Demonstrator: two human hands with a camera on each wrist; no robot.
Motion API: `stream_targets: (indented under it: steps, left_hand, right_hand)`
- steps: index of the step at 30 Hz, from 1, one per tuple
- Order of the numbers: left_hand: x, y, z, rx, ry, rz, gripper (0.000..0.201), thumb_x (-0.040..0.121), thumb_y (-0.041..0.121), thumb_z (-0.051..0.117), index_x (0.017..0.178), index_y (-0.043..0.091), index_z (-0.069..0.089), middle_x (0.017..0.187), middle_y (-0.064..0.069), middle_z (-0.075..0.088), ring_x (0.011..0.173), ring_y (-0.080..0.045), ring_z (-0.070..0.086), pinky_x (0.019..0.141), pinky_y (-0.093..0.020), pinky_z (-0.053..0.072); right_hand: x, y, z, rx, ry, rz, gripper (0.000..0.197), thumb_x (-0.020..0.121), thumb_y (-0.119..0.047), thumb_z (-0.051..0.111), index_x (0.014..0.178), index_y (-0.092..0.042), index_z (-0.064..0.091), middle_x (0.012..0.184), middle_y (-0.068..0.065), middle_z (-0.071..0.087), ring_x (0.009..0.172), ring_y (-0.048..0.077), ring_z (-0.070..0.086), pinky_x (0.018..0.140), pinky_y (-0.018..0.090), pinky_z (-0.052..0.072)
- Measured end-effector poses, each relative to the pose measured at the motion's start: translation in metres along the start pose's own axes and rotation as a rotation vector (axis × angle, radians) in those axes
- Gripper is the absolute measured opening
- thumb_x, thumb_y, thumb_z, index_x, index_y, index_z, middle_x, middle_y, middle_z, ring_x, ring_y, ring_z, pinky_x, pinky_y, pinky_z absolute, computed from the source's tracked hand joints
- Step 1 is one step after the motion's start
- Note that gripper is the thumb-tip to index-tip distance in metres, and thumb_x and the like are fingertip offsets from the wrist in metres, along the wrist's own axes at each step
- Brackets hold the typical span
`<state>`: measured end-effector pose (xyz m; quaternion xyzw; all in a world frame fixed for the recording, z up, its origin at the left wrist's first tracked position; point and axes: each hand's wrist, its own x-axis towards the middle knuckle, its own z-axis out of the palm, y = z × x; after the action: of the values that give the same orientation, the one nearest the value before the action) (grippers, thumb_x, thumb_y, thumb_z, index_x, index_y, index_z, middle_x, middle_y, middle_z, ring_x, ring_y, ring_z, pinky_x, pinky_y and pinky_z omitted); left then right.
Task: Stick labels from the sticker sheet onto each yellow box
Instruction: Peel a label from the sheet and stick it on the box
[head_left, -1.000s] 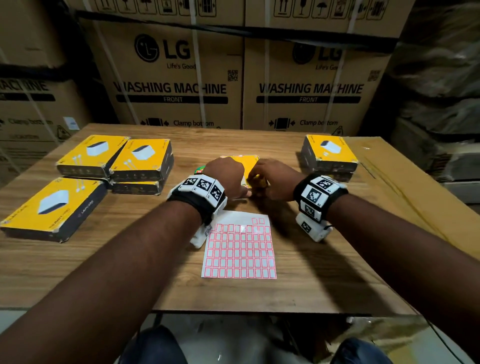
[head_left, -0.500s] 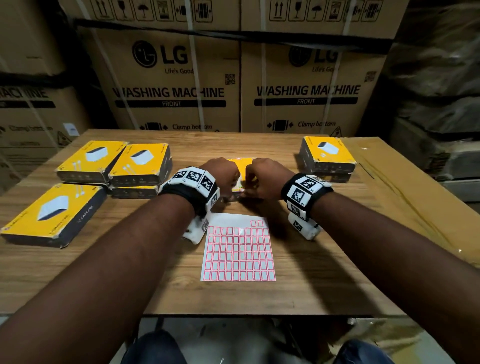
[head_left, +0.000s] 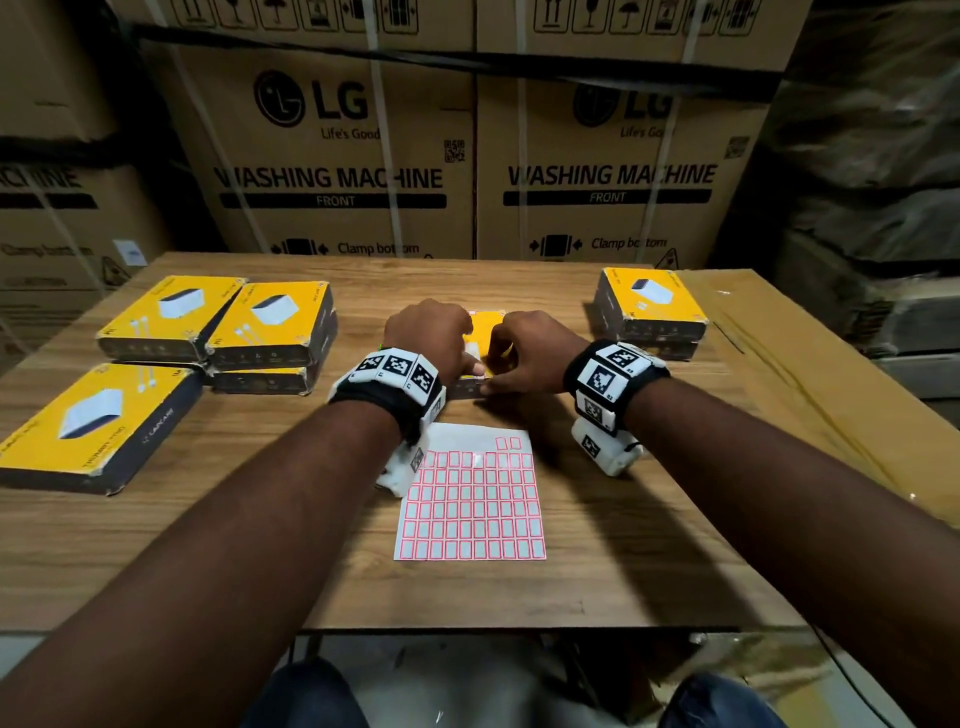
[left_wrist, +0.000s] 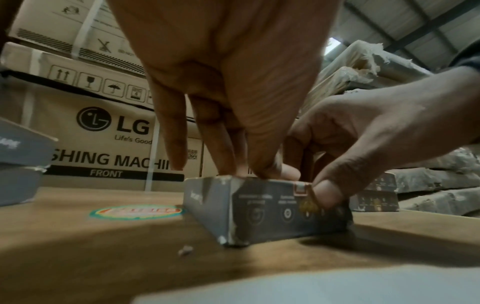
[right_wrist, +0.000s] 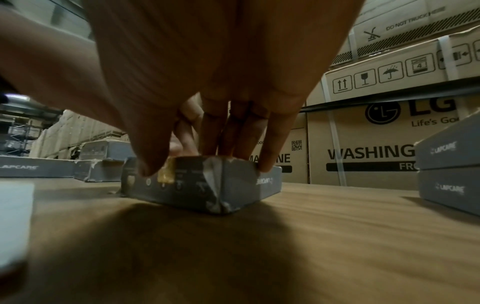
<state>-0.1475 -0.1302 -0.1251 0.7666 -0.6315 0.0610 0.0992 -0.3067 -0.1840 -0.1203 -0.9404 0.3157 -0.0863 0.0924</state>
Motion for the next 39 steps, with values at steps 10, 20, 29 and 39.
stream_targets:
  steps: [10, 20, 29, 39]
  left_hand:
    - [0.007, -0.010, -0.006, -0.090, -0.134, -0.053, 0.045, 0.072, 0.026, 0.081, 0.113, 0.034, 0.067, 0.101, 0.012, 0.071, 0.102, -0.017, 0.065, 0.089, -0.036, 0.052]
    - [0.001, -0.001, -0.008, 0.047, -0.189, 0.088, 0.084, 0.062, 0.071, 0.072, 0.134, 0.032, 0.052, 0.121, 0.006, 0.066, 0.112, -0.024, 0.061, 0.089, -0.035, 0.049]
    - [-0.008, -0.005, -0.011, 0.029, -0.212, 0.174, 0.079, 0.065, 0.022, 0.086, 0.136, 0.021, 0.051, 0.122, -0.003, 0.066, 0.115, -0.025, 0.059, 0.090, -0.032, 0.048]
    - [-0.022, -0.025, 0.001, -0.022, -0.263, 0.092, 0.083, 0.071, 0.017, 0.083, 0.141, 0.035, 0.042, 0.133, -0.011, 0.038, 0.116, -0.033, 0.053, 0.091, -0.034, 0.050]
  right_hand:
    - [0.006, -0.002, -0.002, -0.033, -0.016, 0.050, 0.043, 0.071, -0.057, 0.076, 0.093, -0.020, 0.068, 0.090, -0.005, 0.059, 0.083, 0.012, 0.057, 0.069, 0.028, 0.051]
    - [0.002, -0.002, -0.005, -0.081, -0.022, -0.002, 0.035, 0.068, -0.035, 0.083, 0.095, -0.018, 0.067, 0.095, -0.002, 0.061, 0.085, 0.014, 0.060, 0.074, 0.027, 0.050]
    - [0.002, 0.003, -0.002, 0.055, -0.013, 0.034, 0.035, 0.068, -0.031, 0.085, 0.096, -0.016, 0.071, 0.093, -0.005, 0.066, 0.079, 0.010, 0.065, 0.072, 0.023, 0.054]
    - [-0.020, 0.024, -0.006, 0.087, 0.076, 0.092, 0.039, 0.074, -0.013, 0.075, 0.110, -0.011, 0.061, 0.108, 0.004, 0.064, 0.080, 0.010, 0.051, 0.060, 0.006, 0.036]
